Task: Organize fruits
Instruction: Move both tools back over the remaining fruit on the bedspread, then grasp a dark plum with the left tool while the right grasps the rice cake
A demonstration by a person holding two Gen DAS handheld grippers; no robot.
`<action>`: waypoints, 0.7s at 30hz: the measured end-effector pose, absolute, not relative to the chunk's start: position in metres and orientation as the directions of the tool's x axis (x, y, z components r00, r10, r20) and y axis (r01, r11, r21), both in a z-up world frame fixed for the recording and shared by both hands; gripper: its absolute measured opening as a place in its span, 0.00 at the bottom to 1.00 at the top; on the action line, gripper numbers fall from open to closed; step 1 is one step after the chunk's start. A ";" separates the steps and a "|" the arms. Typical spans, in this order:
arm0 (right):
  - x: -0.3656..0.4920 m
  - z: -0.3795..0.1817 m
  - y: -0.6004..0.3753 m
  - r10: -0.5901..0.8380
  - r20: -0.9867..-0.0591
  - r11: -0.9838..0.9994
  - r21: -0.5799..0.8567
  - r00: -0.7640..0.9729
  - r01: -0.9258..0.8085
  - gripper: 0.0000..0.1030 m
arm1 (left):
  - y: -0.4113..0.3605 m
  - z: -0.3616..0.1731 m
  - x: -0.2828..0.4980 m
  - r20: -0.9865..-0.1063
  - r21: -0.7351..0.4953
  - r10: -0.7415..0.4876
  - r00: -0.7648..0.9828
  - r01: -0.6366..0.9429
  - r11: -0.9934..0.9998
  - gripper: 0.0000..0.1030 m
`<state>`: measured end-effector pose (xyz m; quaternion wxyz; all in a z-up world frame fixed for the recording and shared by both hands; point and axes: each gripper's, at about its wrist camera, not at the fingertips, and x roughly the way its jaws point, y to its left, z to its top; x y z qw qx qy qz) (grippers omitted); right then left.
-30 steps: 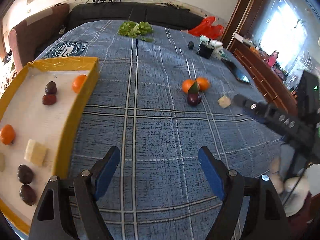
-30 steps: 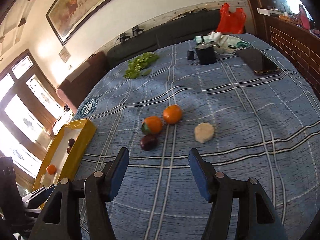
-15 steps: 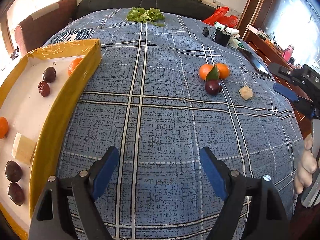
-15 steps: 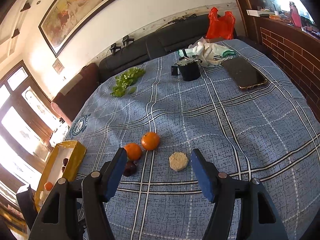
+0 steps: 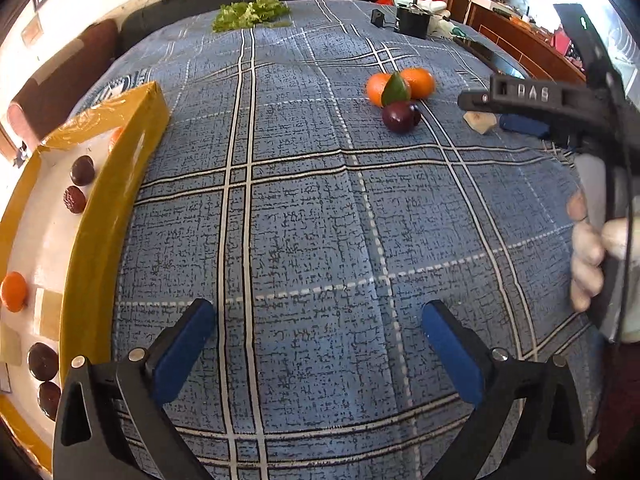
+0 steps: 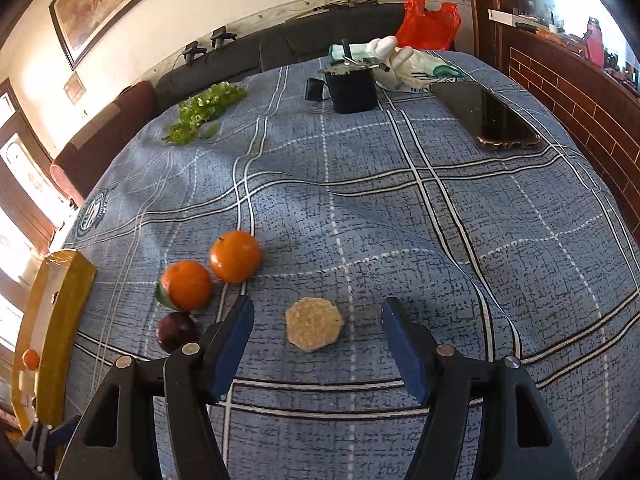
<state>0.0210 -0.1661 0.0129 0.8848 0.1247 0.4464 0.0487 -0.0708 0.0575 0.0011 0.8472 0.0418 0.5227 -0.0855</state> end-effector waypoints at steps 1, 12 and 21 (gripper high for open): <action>0.021 0.011 -0.167 0.195 -0.778 0.965 0.262 0.597 0.026 0.66 | 0.061 0.004 -0.067 -0.890 -0.060 -0.134 0.437 0.179 0.982 1.00; 0.016 0.011 -0.156 0.136 -0.783 0.987 0.163 0.606 -0.012 0.31 | 0.015 0.024 -0.007 -0.829 -0.107 -0.237 0.507 0.273 0.956 0.63; 0.016 0.011 -0.168 0.224 -0.767 0.961 0.276 0.602 -0.007 0.31 | -0.012 0.006 0.025 -0.829 -0.089 -0.228 0.511 0.282 0.955 0.63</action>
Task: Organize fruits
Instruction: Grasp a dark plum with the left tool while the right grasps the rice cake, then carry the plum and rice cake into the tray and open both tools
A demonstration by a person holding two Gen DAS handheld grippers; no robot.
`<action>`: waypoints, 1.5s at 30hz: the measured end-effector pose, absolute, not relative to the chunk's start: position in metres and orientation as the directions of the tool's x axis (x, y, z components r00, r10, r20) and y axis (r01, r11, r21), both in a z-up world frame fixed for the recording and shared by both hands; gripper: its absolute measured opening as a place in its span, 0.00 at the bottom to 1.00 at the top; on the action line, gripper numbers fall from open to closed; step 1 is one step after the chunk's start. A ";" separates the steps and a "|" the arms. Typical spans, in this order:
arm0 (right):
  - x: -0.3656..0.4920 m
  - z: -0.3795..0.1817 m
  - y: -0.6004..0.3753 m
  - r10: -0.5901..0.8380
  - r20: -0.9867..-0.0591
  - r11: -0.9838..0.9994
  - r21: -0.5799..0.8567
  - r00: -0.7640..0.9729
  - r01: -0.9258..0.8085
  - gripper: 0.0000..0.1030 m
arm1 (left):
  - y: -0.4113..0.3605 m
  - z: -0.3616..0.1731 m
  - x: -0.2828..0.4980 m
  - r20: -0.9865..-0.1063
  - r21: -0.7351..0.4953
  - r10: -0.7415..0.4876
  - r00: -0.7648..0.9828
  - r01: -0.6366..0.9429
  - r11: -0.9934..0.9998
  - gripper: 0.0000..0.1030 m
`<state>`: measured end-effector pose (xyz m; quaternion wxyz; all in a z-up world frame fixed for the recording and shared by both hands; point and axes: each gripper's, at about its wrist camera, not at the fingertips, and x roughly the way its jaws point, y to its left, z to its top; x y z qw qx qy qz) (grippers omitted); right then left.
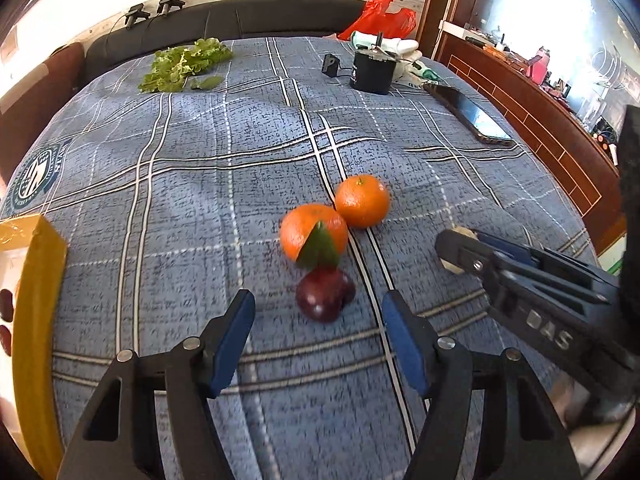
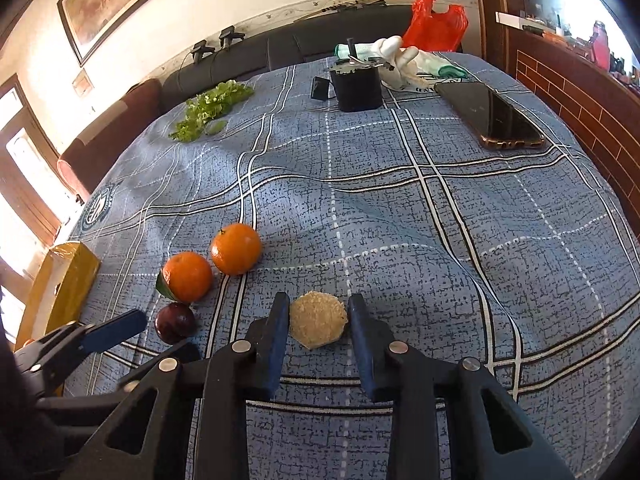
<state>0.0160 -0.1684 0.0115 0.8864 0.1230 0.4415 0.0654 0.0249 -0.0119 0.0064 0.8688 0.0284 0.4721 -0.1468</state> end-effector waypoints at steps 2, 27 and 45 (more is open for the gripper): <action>0.015 0.012 -0.168 0.231 -0.763 0.960 0.280 0.604 -0.012 0.31 | -0.015 0.005 0.026 -0.825 -0.072 -0.215 0.522 0.281 0.957 0.58; -0.021 0.054 -0.114 0.333 -0.641 0.936 0.316 0.692 -0.157 0.32 | 0.237 0.080 -0.096 -0.723 -0.203 -0.007 0.690 -0.203 0.958 0.26; -0.052 0.061 0.145 0.527 -0.740 0.782 0.231 0.418 -0.579 0.33 | 0.321 0.047 -0.119 -0.755 -0.257 0.031 0.655 -0.339 0.905 0.27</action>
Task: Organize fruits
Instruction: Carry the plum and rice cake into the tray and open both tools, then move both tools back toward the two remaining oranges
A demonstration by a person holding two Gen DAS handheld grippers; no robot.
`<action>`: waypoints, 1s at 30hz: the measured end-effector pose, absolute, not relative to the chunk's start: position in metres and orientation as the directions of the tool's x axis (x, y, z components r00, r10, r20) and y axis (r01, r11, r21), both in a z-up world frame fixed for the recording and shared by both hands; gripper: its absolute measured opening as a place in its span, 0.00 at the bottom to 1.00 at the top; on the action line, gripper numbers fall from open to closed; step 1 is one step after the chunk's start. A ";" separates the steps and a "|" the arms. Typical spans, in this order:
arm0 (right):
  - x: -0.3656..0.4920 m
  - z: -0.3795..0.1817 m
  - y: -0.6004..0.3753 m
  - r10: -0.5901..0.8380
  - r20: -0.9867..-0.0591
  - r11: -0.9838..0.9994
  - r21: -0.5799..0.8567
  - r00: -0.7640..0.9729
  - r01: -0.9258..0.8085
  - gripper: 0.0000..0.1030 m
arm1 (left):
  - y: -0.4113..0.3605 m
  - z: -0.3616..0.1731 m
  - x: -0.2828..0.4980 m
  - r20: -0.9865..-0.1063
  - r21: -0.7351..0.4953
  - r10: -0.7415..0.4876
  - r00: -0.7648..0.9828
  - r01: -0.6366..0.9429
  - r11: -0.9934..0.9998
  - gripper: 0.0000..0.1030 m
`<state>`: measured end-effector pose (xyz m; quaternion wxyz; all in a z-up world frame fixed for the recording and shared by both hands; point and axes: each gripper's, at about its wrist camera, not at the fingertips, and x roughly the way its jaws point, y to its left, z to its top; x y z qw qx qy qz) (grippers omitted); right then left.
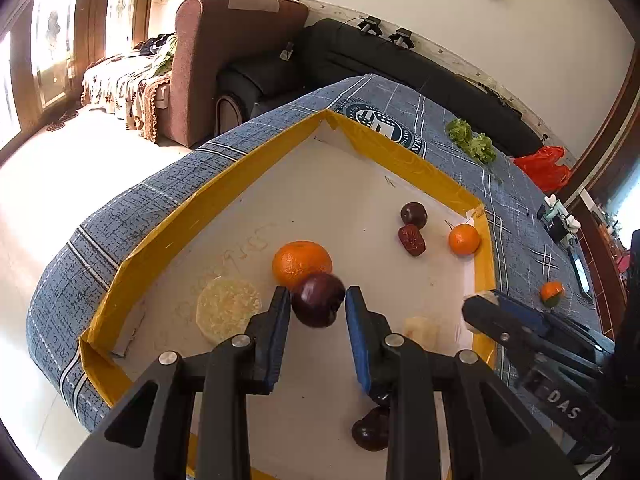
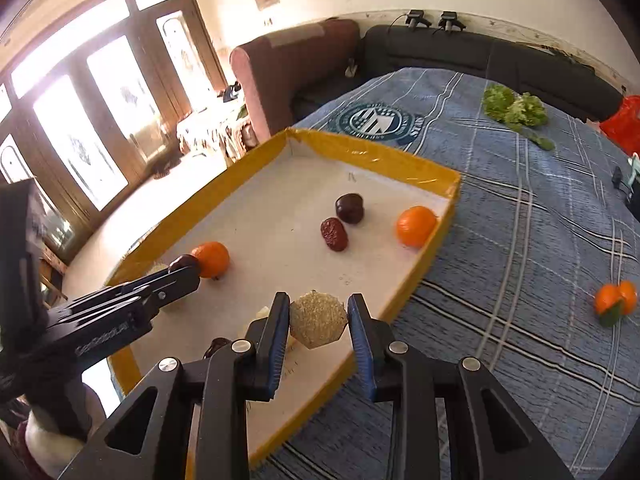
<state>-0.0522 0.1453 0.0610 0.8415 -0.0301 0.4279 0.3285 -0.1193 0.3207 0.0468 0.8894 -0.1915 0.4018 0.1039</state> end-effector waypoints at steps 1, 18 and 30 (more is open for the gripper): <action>-0.051 0.058 0.149 0.516 -0.746 0.787 0.220 0.420 -0.577 0.33 | 0.320 0.049 -0.120 -0.750 -0.256 0.033 0.661 -0.335 0.907 0.28; -0.046 0.084 0.092 0.532 -0.669 0.825 0.272 0.519 -0.495 0.58 | 0.294 0.080 -0.139 -0.704 -0.273 -0.001 0.710 -0.269 0.924 0.73; -0.056 0.067 0.029 0.503 -0.681 0.858 0.319 0.532 -0.403 0.59 | 0.235 0.090 -0.139 -0.706 -0.143 0.038 0.707 -0.194 0.971 0.77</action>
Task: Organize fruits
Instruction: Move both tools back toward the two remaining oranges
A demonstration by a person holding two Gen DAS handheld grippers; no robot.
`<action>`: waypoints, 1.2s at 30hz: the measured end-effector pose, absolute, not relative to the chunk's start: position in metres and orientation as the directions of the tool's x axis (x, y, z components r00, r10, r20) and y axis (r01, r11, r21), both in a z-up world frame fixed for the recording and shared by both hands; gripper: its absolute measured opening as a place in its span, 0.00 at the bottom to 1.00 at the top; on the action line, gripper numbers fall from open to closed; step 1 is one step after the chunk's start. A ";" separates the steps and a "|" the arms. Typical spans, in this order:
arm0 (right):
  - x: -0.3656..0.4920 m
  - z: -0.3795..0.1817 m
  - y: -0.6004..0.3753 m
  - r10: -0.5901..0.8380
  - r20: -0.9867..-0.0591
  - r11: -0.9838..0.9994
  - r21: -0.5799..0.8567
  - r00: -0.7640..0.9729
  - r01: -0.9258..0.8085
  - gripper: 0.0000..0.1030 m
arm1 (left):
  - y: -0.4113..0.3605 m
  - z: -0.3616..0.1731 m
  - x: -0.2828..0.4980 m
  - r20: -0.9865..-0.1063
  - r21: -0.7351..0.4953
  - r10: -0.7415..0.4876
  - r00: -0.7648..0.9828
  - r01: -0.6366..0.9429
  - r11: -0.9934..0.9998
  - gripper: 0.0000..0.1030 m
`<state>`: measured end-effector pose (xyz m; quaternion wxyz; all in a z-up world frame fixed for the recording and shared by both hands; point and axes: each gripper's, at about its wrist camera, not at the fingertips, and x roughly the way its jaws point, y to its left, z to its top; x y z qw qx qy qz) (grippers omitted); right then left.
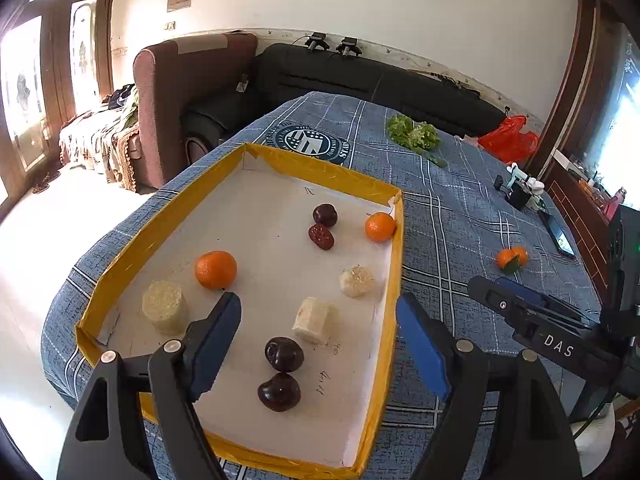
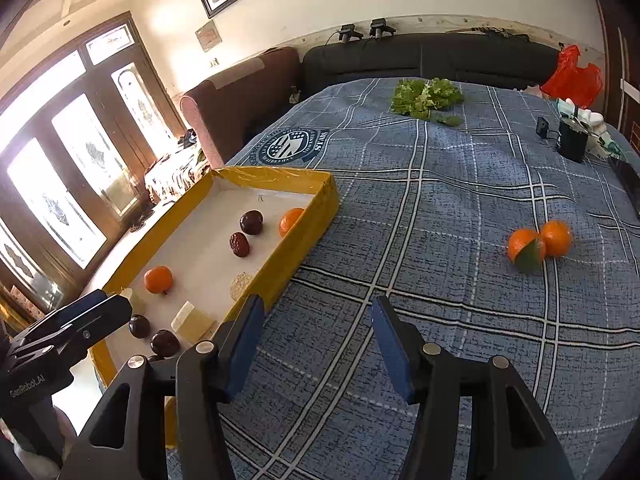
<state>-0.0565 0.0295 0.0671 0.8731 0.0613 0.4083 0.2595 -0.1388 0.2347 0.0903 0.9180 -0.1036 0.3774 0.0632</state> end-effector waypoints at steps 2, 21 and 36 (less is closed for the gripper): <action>-0.056 0.067 0.020 0.497 -0.679 0.863 0.322 0.540 -0.390 0.62 | 0.227 0.091 -0.138 -0.709 -0.127 0.041 0.704 -0.185 0.974 0.77; -0.061 0.063 -0.051 0.441 -0.673 0.897 0.342 0.594 -0.279 0.70 | 0.182 0.098 -0.144 -0.711 -0.061 0.026 0.703 -0.098 0.993 0.78; -0.048 0.109 -0.176 0.086 -0.696 0.987 0.155 0.713 0.032 0.89 | 0.190 0.180 -0.150 -0.470 -0.457 -0.367 0.803 0.134 0.879 1.00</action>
